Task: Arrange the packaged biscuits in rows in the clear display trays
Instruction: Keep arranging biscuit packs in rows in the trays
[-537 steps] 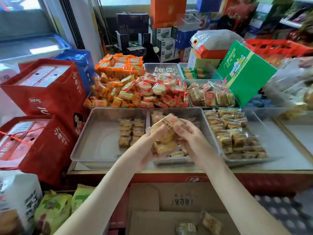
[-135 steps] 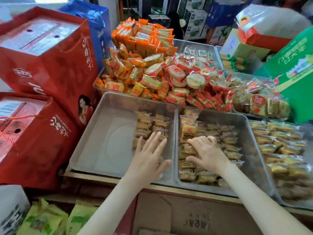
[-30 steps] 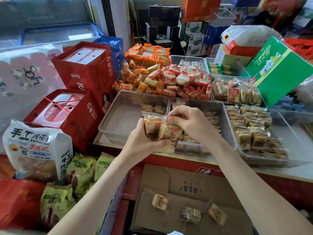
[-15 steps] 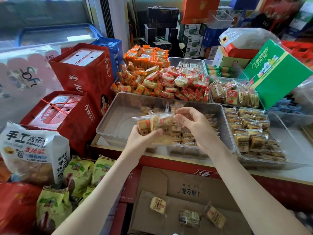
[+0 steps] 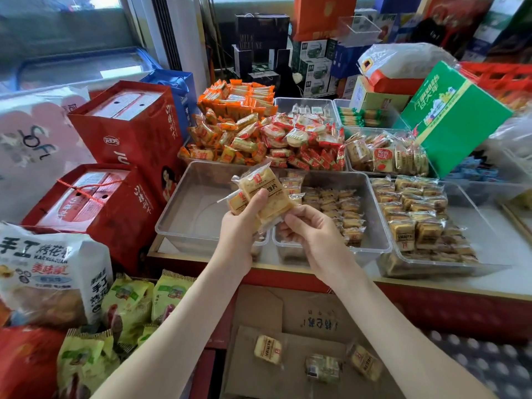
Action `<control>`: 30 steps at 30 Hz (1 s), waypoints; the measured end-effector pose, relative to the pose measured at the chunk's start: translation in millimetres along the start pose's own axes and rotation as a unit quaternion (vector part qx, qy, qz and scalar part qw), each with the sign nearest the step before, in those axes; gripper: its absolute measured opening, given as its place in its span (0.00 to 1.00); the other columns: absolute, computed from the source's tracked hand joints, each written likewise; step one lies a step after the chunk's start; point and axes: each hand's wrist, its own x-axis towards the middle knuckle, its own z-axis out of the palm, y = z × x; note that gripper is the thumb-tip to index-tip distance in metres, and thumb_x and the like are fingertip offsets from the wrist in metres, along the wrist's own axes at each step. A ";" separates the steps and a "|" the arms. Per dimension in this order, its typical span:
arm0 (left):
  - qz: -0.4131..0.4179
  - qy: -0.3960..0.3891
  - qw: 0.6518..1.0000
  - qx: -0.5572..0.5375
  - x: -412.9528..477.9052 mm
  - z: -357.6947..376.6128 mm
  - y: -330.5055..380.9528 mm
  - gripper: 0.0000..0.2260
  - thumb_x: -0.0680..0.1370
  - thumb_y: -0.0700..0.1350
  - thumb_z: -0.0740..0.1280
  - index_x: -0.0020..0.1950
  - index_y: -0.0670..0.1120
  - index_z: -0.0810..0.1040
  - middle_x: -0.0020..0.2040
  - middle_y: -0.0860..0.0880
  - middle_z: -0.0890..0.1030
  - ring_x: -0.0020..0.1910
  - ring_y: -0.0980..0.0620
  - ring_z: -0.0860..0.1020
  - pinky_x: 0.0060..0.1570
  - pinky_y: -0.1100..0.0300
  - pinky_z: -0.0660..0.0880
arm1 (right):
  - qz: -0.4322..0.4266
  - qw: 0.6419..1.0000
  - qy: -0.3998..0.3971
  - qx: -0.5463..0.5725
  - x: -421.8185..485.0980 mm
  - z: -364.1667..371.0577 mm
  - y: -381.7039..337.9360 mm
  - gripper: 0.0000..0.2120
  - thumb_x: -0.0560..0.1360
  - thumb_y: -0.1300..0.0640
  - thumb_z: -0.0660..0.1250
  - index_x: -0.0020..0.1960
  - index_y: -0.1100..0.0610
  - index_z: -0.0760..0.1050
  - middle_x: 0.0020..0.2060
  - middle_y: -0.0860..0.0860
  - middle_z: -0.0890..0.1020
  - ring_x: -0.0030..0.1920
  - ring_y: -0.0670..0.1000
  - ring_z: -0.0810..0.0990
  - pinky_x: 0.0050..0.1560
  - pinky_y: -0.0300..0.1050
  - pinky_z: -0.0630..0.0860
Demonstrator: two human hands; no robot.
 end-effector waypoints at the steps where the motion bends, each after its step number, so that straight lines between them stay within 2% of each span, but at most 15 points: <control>1: -0.002 0.000 1.000 -0.005 0.3 1.3 0.0 0.07 0.75 0.50 0.72 0.49 0.48 0.82 0.44 0.49 0.86 0.48 0.49 0.83 0.55 0.54 0.77 | -0.009 1.000 -0.008 -0.007 -0.4 -1.9 0.9 0.03 0.79 0.64 0.64 0.49 0.61 0.76 0.38 0.52 0.81 0.40 0.52 0.78 0.50 0.50 0.74; 3: 0.001 0.002 1.000 -0.001 1.9 1.8 -1.9 0.08 0.75 0.49 0.72 0.51 0.48 0.82 0.45 0.49 0.86 0.47 0.50 0.84 0.53 0.56 0.77 | -0.017 0.999 -0.015 -0.034 -0.3 -6.8 3.1 0.04 0.79 0.64 0.64 0.48 0.59 0.77 0.39 0.53 0.81 0.42 0.53 0.78 0.51 0.50 0.75; 5: 0.028 0.011 0.999 0.034 6.3 1.2 -5.6 0.14 0.73 0.51 0.74 0.55 0.46 0.81 0.49 0.48 0.86 0.51 0.50 0.84 0.52 0.57 0.79 | -0.018 0.995 -0.002 -0.093 -0.9 -13.3 2.2 0.03 0.79 0.62 0.65 0.49 0.58 0.77 0.42 0.55 0.82 0.45 0.54 0.80 0.52 0.46 0.78; 7: 0.065 0.034 0.992 0.102 10.1 -0.3 -6.3 0.25 0.69 0.53 0.78 0.60 0.44 0.75 0.52 0.49 0.84 0.51 0.53 0.83 0.45 0.65 0.79 | -0.028 0.986 0.023 -0.162 -1.8 -19.3 -2.6 0.05 0.79 0.58 0.66 0.55 0.56 0.76 0.49 0.53 0.82 0.51 0.49 0.81 0.51 0.38 0.77; 9: 0.101 0.052 0.975 0.192 7.1 0.7 -4.2 0.27 0.69 0.52 0.79 0.60 0.46 0.69 0.51 0.52 0.79 0.48 0.60 0.80 0.37 0.71 0.75 | -0.055 0.978 0.039 -0.199 -0.1 -20.5 -9.8 0.14 0.78 0.54 0.67 0.62 0.52 0.71 0.55 0.47 0.79 0.54 0.40 0.78 0.51 0.33 0.75; 12: 0.129 -0.001 0.953 0.274 0.1 6.3 -7.2 0.29 0.67 0.48 0.79 0.59 0.47 0.65 0.50 0.55 0.78 0.45 0.63 0.79 0.38 0.68 0.76 | -0.059 0.963 0.018 -0.264 7.3 -12.5 -15.9 0.21 0.76 0.48 0.69 0.65 0.49 0.68 0.55 0.42 0.78 0.52 0.37 0.77 0.46 0.28 0.74; 14: 0.128 -0.054 0.947 0.289 -2.5 9.5 -10.7 0.29 0.68 0.44 0.80 0.59 0.45 0.64 0.50 0.56 0.77 0.43 0.67 0.79 0.38 0.69 0.76 | -0.046 0.949 0.030 -0.309 10.5 -8.9 -17.9 0.19 0.75 0.46 0.70 0.61 0.48 0.68 0.51 0.42 0.78 0.49 0.36 0.76 0.43 0.26 0.73; 16: 0.109 -0.105 0.946 0.288 -0.6 7.6 -13.5 0.28 0.70 0.42 0.78 0.59 0.45 0.62 0.52 0.55 0.77 0.43 0.70 0.79 0.39 0.71 0.75 | -0.028 0.951 0.032 -0.305 11.0 -11.9 -17.6 0.16 0.75 0.47 0.70 0.60 0.48 0.69 0.49 0.42 0.79 0.47 0.36 0.77 0.44 0.28 0.74; 18: 0.083 -0.134 0.948 0.276 1.9 1.7 -15.0 0.26 0.72 0.44 0.76 0.59 0.46 0.62 0.54 0.53 0.76 0.46 0.67 0.79 0.42 0.69 0.76 | 0.012 0.975 0.010 -0.221 11.2 -16.8 -14.9 0.19 0.77 0.52 0.68 0.65 0.52 0.69 0.50 0.46 0.81 0.47 0.41 0.81 0.46 0.35 0.78; 20: 0.048 -0.139 0.960 0.240 5.1 -7.6 -16.7 0.20 0.76 0.49 0.70 0.61 0.47 0.65 0.56 0.52 0.77 0.48 0.65 0.78 0.45 0.68 0.76 | 0.067 0.997 -0.030 -0.010 14.1 -23.8 -9.3 0.20 0.78 0.56 0.65 0.68 0.60 0.67 0.53 0.54 0.82 0.50 0.50 0.83 0.49 0.46 0.81; 22: 0.000 -0.126 0.976 0.176 11.5 -17.0 -18.5 0.19 0.76 0.54 0.66 0.64 0.47 0.71 0.57 0.48 0.81 0.53 0.57 0.80 0.54 0.62 0.77 | 0.088 0.968 -0.070 0.226 17.4 -33.9 -5.2 0.20 0.79 0.55 0.60 0.67 0.66 0.69 0.56 0.61 0.79 0.55 0.57 0.80 0.56 0.51 0.79; 24: -0.034 -0.092 0.990 0.105 18.2 -26.3 -18.0 0.17 0.77 0.53 0.64 0.63 0.47 0.76 0.55 0.47 0.84 0.53 0.51 0.81 0.57 0.55 0.76 | 0.098 0.907 -0.101 0.396 22.2 -45.5 -0.2 0.21 0.79 0.54 0.58 0.65 0.67 0.73 0.57 0.63 0.77 0.57 0.59 0.77 0.59 0.51 0.78; 26: -0.043 -0.069 0.995 0.056 25.8 -35.0 -18.1 0.16 0.77 0.51 0.65 0.62 0.46 0.77 0.52 0.48 0.85 0.51 0.52 0.82 0.54 0.55 0.77 | 0.105 0.868 -0.116 0.471 28.0 -52.5 5.3 0.19 0.77 0.54 0.62 0.64 0.63 0.74 0.57 0.60 0.76 0.58 0.58 0.76 0.60 0.51 0.75; 30: -0.046 -0.042 0.998 0.013 38.3 -48.5 -19.6 0.10 0.80 0.49 0.63 0.57 0.47 0.78 0.45 0.50 0.86 0.45 0.53 0.83 0.53 0.55 0.77 | 0.097 0.895 -0.111 0.422 38.5 -58.0 11.8 0.18 0.72 0.54 0.70 0.59 0.62 0.78 0.54 0.58 0.79 0.54 0.56 0.78 0.57 0.49 0.75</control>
